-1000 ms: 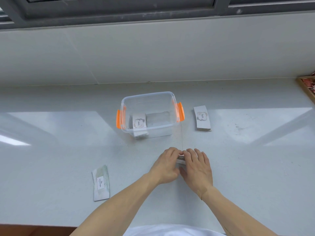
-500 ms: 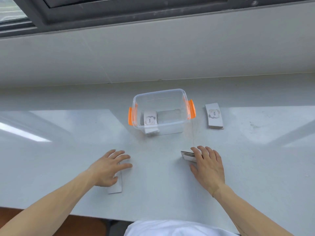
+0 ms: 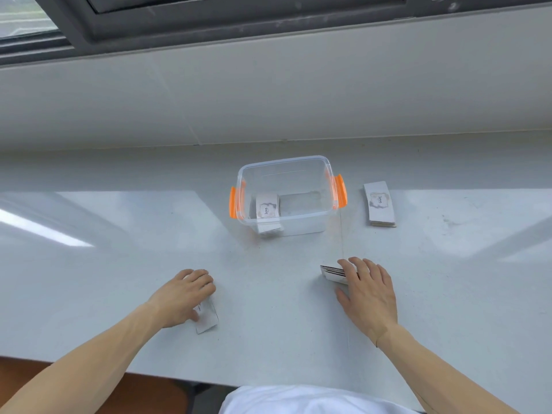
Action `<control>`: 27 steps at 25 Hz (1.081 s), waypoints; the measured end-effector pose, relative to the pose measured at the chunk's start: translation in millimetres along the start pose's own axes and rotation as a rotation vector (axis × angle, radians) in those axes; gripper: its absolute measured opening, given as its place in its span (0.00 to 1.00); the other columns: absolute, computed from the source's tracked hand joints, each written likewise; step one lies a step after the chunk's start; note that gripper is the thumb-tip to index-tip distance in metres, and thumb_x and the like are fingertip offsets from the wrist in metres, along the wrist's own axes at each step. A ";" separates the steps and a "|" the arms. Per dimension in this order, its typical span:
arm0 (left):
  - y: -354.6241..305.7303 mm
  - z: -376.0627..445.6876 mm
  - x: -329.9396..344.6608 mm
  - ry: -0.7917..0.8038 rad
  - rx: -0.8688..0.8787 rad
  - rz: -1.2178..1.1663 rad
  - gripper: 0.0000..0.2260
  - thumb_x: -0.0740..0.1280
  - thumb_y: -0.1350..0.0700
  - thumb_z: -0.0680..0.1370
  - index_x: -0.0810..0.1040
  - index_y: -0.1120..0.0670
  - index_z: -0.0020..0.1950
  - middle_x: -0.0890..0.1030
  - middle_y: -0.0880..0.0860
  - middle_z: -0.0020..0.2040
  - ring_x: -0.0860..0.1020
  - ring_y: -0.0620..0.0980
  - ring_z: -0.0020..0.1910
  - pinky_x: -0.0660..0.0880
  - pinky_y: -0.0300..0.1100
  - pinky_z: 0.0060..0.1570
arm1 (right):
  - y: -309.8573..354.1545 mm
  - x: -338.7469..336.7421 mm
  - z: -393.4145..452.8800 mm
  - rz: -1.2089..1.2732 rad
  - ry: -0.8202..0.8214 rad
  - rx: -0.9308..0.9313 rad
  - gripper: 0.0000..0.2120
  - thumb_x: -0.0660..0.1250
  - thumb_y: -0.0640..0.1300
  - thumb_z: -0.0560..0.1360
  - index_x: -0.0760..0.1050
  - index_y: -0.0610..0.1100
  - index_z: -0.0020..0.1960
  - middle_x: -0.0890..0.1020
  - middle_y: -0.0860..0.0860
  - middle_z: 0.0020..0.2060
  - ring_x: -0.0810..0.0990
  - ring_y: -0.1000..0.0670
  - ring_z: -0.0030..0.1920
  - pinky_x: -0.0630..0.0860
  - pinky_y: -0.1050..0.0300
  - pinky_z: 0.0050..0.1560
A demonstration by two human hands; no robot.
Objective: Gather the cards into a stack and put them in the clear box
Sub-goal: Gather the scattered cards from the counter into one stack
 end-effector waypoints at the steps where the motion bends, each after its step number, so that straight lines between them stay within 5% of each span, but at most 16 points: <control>1: 3.0 2.5 -3.1 -0.007 -0.026 -0.017 0.19 0.66 0.44 0.76 0.65 0.49 0.62 0.72 0.46 0.61 0.67 0.50 0.67 0.61 0.46 0.70 | 0.2 -0.2 0.4 0.004 -0.002 -0.005 0.25 0.70 0.50 0.71 0.70 0.47 0.66 0.76 0.48 0.61 0.72 0.41 0.63 0.66 0.43 0.67; 4: 4.6 14.9 -27.3 -0.094 -0.093 -0.097 0.10 0.61 0.55 0.79 0.66 0.49 0.59 0.73 0.49 0.54 0.74 0.52 0.52 0.70 0.45 0.53 | -0.1 -2.0 0.4 0.005 -0.010 -0.014 0.25 0.70 0.50 0.71 0.71 0.47 0.65 0.77 0.48 0.61 0.72 0.41 0.62 0.67 0.43 0.66; 6: -1.4 27.9 -46.2 -0.159 -0.125 -0.163 0.15 0.60 0.64 0.77 0.67 0.48 0.60 0.71 0.51 0.53 0.72 0.53 0.47 0.69 0.45 0.41 | 1.0 -1.9 -1.1 0.006 -0.004 -0.021 0.24 0.70 0.50 0.71 0.70 0.47 0.65 0.76 0.48 0.60 0.73 0.42 0.61 0.67 0.43 0.65; 8: -12.4 44.5 -65.3 -0.210 -0.134 -0.238 0.14 0.58 0.63 0.79 0.67 0.48 0.61 0.70 0.51 0.53 0.71 0.54 0.46 0.66 0.45 0.39 | 1.6 -1.7 -2.5 0.014 0.005 -0.019 0.24 0.69 0.50 0.71 0.70 0.47 0.65 0.76 0.48 0.61 0.72 0.42 0.61 0.67 0.43 0.65; 13: -55.8 97.4 -108.2 -0.173 -0.097 -0.472 0.16 0.56 0.65 0.78 0.63 0.50 0.64 0.68 0.52 0.58 0.73 0.57 0.51 0.73 0.51 0.39 | 3.1 -2.5 -2.3 0.015 0.017 -0.024 0.26 0.68 0.51 0.71 0.68 0.48 0.67 0.76 0.49 0.61 0.72 0.43 0.61 0.67 0.44 0.66; 19: -122.8 146.5 -159.4 -0.214 0.031 -0.479 0.18 0.57 0.62 0.79 0.67 0.46 0.66 0.72 0.52 0.59 0.74 0.57 0.56 0.68 0.48 0.41 | 3.9 -1.8 -5.0 0.022 0.018 -0.006 0.38 0.69 0.50 0.70 0.57 0.46 0.76 0.75 0.49 0.62 0.72 0.43 0.63 0.68 0.44 0.66; 27: -177.0 156.0 -157.3 -0.052 0.181 -0.637 0.26 0.57 0.64 0.71 0.68 0.48 0.68 0.74 0.53 0.61 0.70 0.55 0.61 0.72 0.53 0.58 | 0.0 -0.7 -4.4 0.084 -0.023 0.026 0.45 0.69 0.47 0.68 0.49 0.42 0.78 0.73 0.50 0.63 0.72 0.44 0.62 0.67 0.46 0.67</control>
Point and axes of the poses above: each hand's wrist, its own z-axis towards the middle knuckle, its own x-axis out of the palm, y = z × x, the point moved 9 cm from there along z, towards the middle knuckle
